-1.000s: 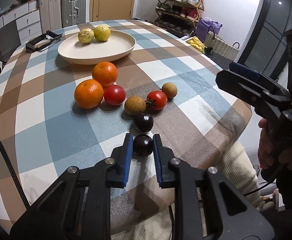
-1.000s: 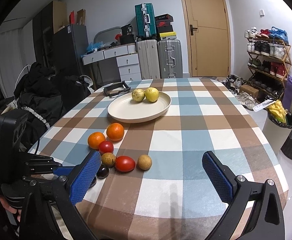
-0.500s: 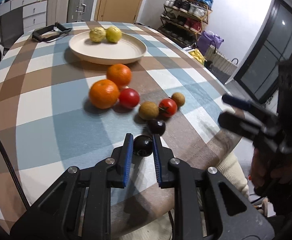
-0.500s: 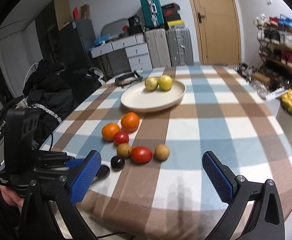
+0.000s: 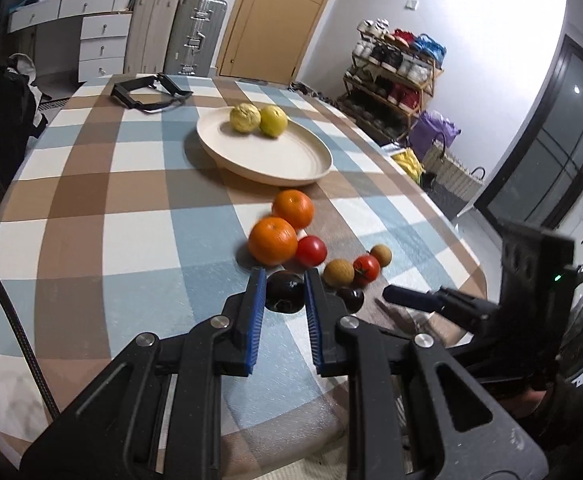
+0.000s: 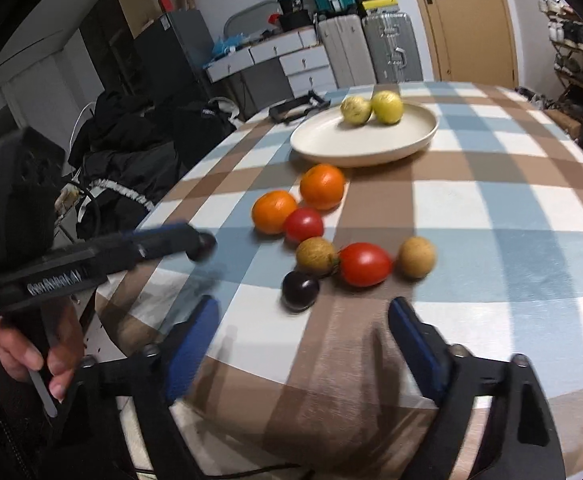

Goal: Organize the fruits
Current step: 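Grasp the other dark plum with the right tool, then carry both plums onto the plate beside the yellow fruits and release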

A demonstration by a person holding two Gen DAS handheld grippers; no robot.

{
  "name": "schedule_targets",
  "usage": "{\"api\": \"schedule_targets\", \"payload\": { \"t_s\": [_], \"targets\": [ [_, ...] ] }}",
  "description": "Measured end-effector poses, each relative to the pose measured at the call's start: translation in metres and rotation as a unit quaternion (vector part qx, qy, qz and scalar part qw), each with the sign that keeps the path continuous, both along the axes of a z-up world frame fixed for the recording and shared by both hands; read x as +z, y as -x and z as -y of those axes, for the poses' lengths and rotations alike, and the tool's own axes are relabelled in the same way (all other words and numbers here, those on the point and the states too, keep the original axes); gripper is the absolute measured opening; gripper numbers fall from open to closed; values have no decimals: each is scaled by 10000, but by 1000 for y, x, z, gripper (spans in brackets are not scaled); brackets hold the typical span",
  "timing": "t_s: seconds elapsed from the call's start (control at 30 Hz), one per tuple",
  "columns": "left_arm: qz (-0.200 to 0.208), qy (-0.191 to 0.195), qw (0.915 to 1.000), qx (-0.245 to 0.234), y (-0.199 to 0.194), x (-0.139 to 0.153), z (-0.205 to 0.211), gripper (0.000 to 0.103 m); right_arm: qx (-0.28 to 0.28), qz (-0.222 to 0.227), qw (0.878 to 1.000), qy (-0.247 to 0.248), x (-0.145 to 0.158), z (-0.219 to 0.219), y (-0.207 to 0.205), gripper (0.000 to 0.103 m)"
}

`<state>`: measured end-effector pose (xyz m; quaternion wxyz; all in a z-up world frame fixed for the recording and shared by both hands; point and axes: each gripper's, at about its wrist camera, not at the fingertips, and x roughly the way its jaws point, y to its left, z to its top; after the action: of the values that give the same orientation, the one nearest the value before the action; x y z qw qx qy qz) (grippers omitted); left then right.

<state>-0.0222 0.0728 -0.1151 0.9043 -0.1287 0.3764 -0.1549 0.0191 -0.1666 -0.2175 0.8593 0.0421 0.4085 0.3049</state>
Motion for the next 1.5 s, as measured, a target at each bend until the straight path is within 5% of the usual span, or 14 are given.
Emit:
{"api": "schedule_targets", "payload": {
  "t_s": [0.4,0.57,1.07,1.5],
  "targets": [
    [-107,57,9997,190,-6,-3,-15,17,-74,-26,10000,3,-10,-20,-14,51],
    [-102,-9,9997,242,-9,-2,-14,17,-195,36,9998,101,-12,-18,-14,26],
    [13,-92,9997,216,-40,14,-7,17,-121,709,9972,-223,24,3,1,24],
    [63,-111,9995,304,-124,34,-6,17,-451,858,9935,-601,71,42,-73,24]
  ]
}}
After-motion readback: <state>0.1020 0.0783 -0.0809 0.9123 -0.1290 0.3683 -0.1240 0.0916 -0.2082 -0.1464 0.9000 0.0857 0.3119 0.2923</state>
